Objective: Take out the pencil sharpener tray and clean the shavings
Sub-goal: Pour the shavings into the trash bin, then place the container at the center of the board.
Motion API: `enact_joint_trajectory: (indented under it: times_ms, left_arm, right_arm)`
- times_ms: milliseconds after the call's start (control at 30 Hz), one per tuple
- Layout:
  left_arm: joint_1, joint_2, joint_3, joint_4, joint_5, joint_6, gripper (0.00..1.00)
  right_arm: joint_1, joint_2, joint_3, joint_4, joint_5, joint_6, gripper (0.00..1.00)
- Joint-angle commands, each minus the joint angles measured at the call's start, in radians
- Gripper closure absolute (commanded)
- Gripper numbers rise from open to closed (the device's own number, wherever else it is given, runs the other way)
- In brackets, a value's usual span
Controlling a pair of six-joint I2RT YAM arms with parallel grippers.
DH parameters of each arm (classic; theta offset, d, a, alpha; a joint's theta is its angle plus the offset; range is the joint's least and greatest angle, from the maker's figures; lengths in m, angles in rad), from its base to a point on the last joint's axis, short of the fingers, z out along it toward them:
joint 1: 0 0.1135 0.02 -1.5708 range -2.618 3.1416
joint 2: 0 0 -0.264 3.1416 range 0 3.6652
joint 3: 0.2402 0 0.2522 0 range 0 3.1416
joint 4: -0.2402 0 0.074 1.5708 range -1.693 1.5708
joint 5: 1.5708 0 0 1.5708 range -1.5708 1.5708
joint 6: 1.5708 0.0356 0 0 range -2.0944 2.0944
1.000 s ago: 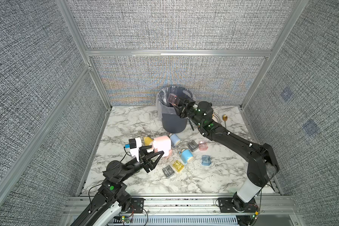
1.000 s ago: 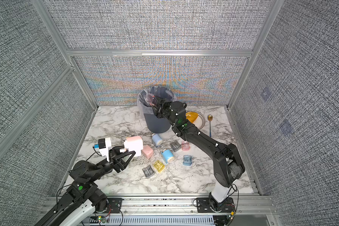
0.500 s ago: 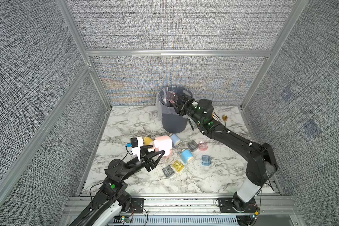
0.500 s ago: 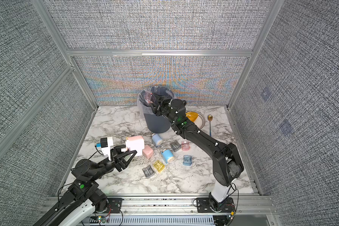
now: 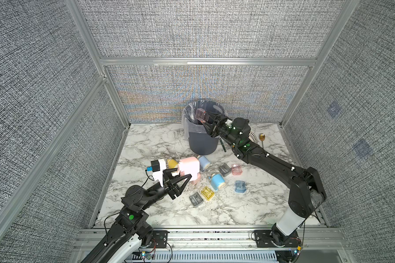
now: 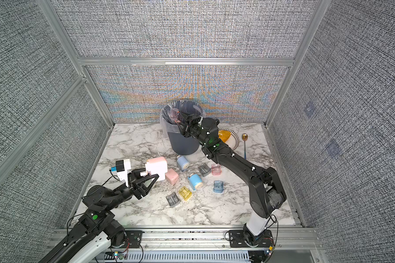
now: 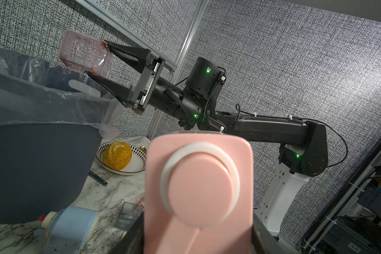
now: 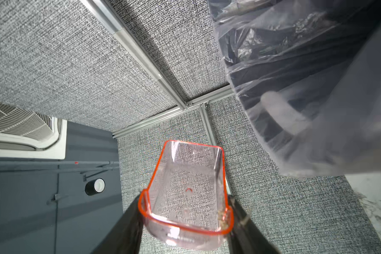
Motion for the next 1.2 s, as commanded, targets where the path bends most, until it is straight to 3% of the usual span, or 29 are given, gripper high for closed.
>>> enact_joint_trajectory:
  times_ms: [0,333,567,833,933,1167]
  left_arm:
    - [0.002,-0.004,0.011,0.011,-0.01,0.021,1.0]
    - [0.001,-0.019,-0.001,0.055,0.046,-0.016,1.0]
    - [0.001,-0.078,-0.027,0.014,0.044,-0.034,1.0]
    - [0.001,-0.141,-0.092,0.003,0.015,-0.065,1.0]
    - [0.001,-0.157,-0.11,-0.016,-0.001,-0.065,1.0]
    - [0.001,-0.156,-0.128,-0.068,-0.041,-0.054,1.0]
  right_arm:
    - [-0.011,-0.019,0.046,0.004,-0.064,-0.209,0.63]
    - [-0.012,-0.159,-0.051,-0.026,-0.239,-0.746,0.63]
    - [0.049,-0.364,-0.203,-0.288,-0.141,-1.254,0.63]
    - [0.134,-0.571,-0.537,-0.347,-0.081,-1.524,0.63]
    - [0.192,-0.619,-0.636,-0.387,-0.005,-1.602,0.63]
    - [0.303,-0.736,-0.779,-0.527,0.164,-1.67,0.64]
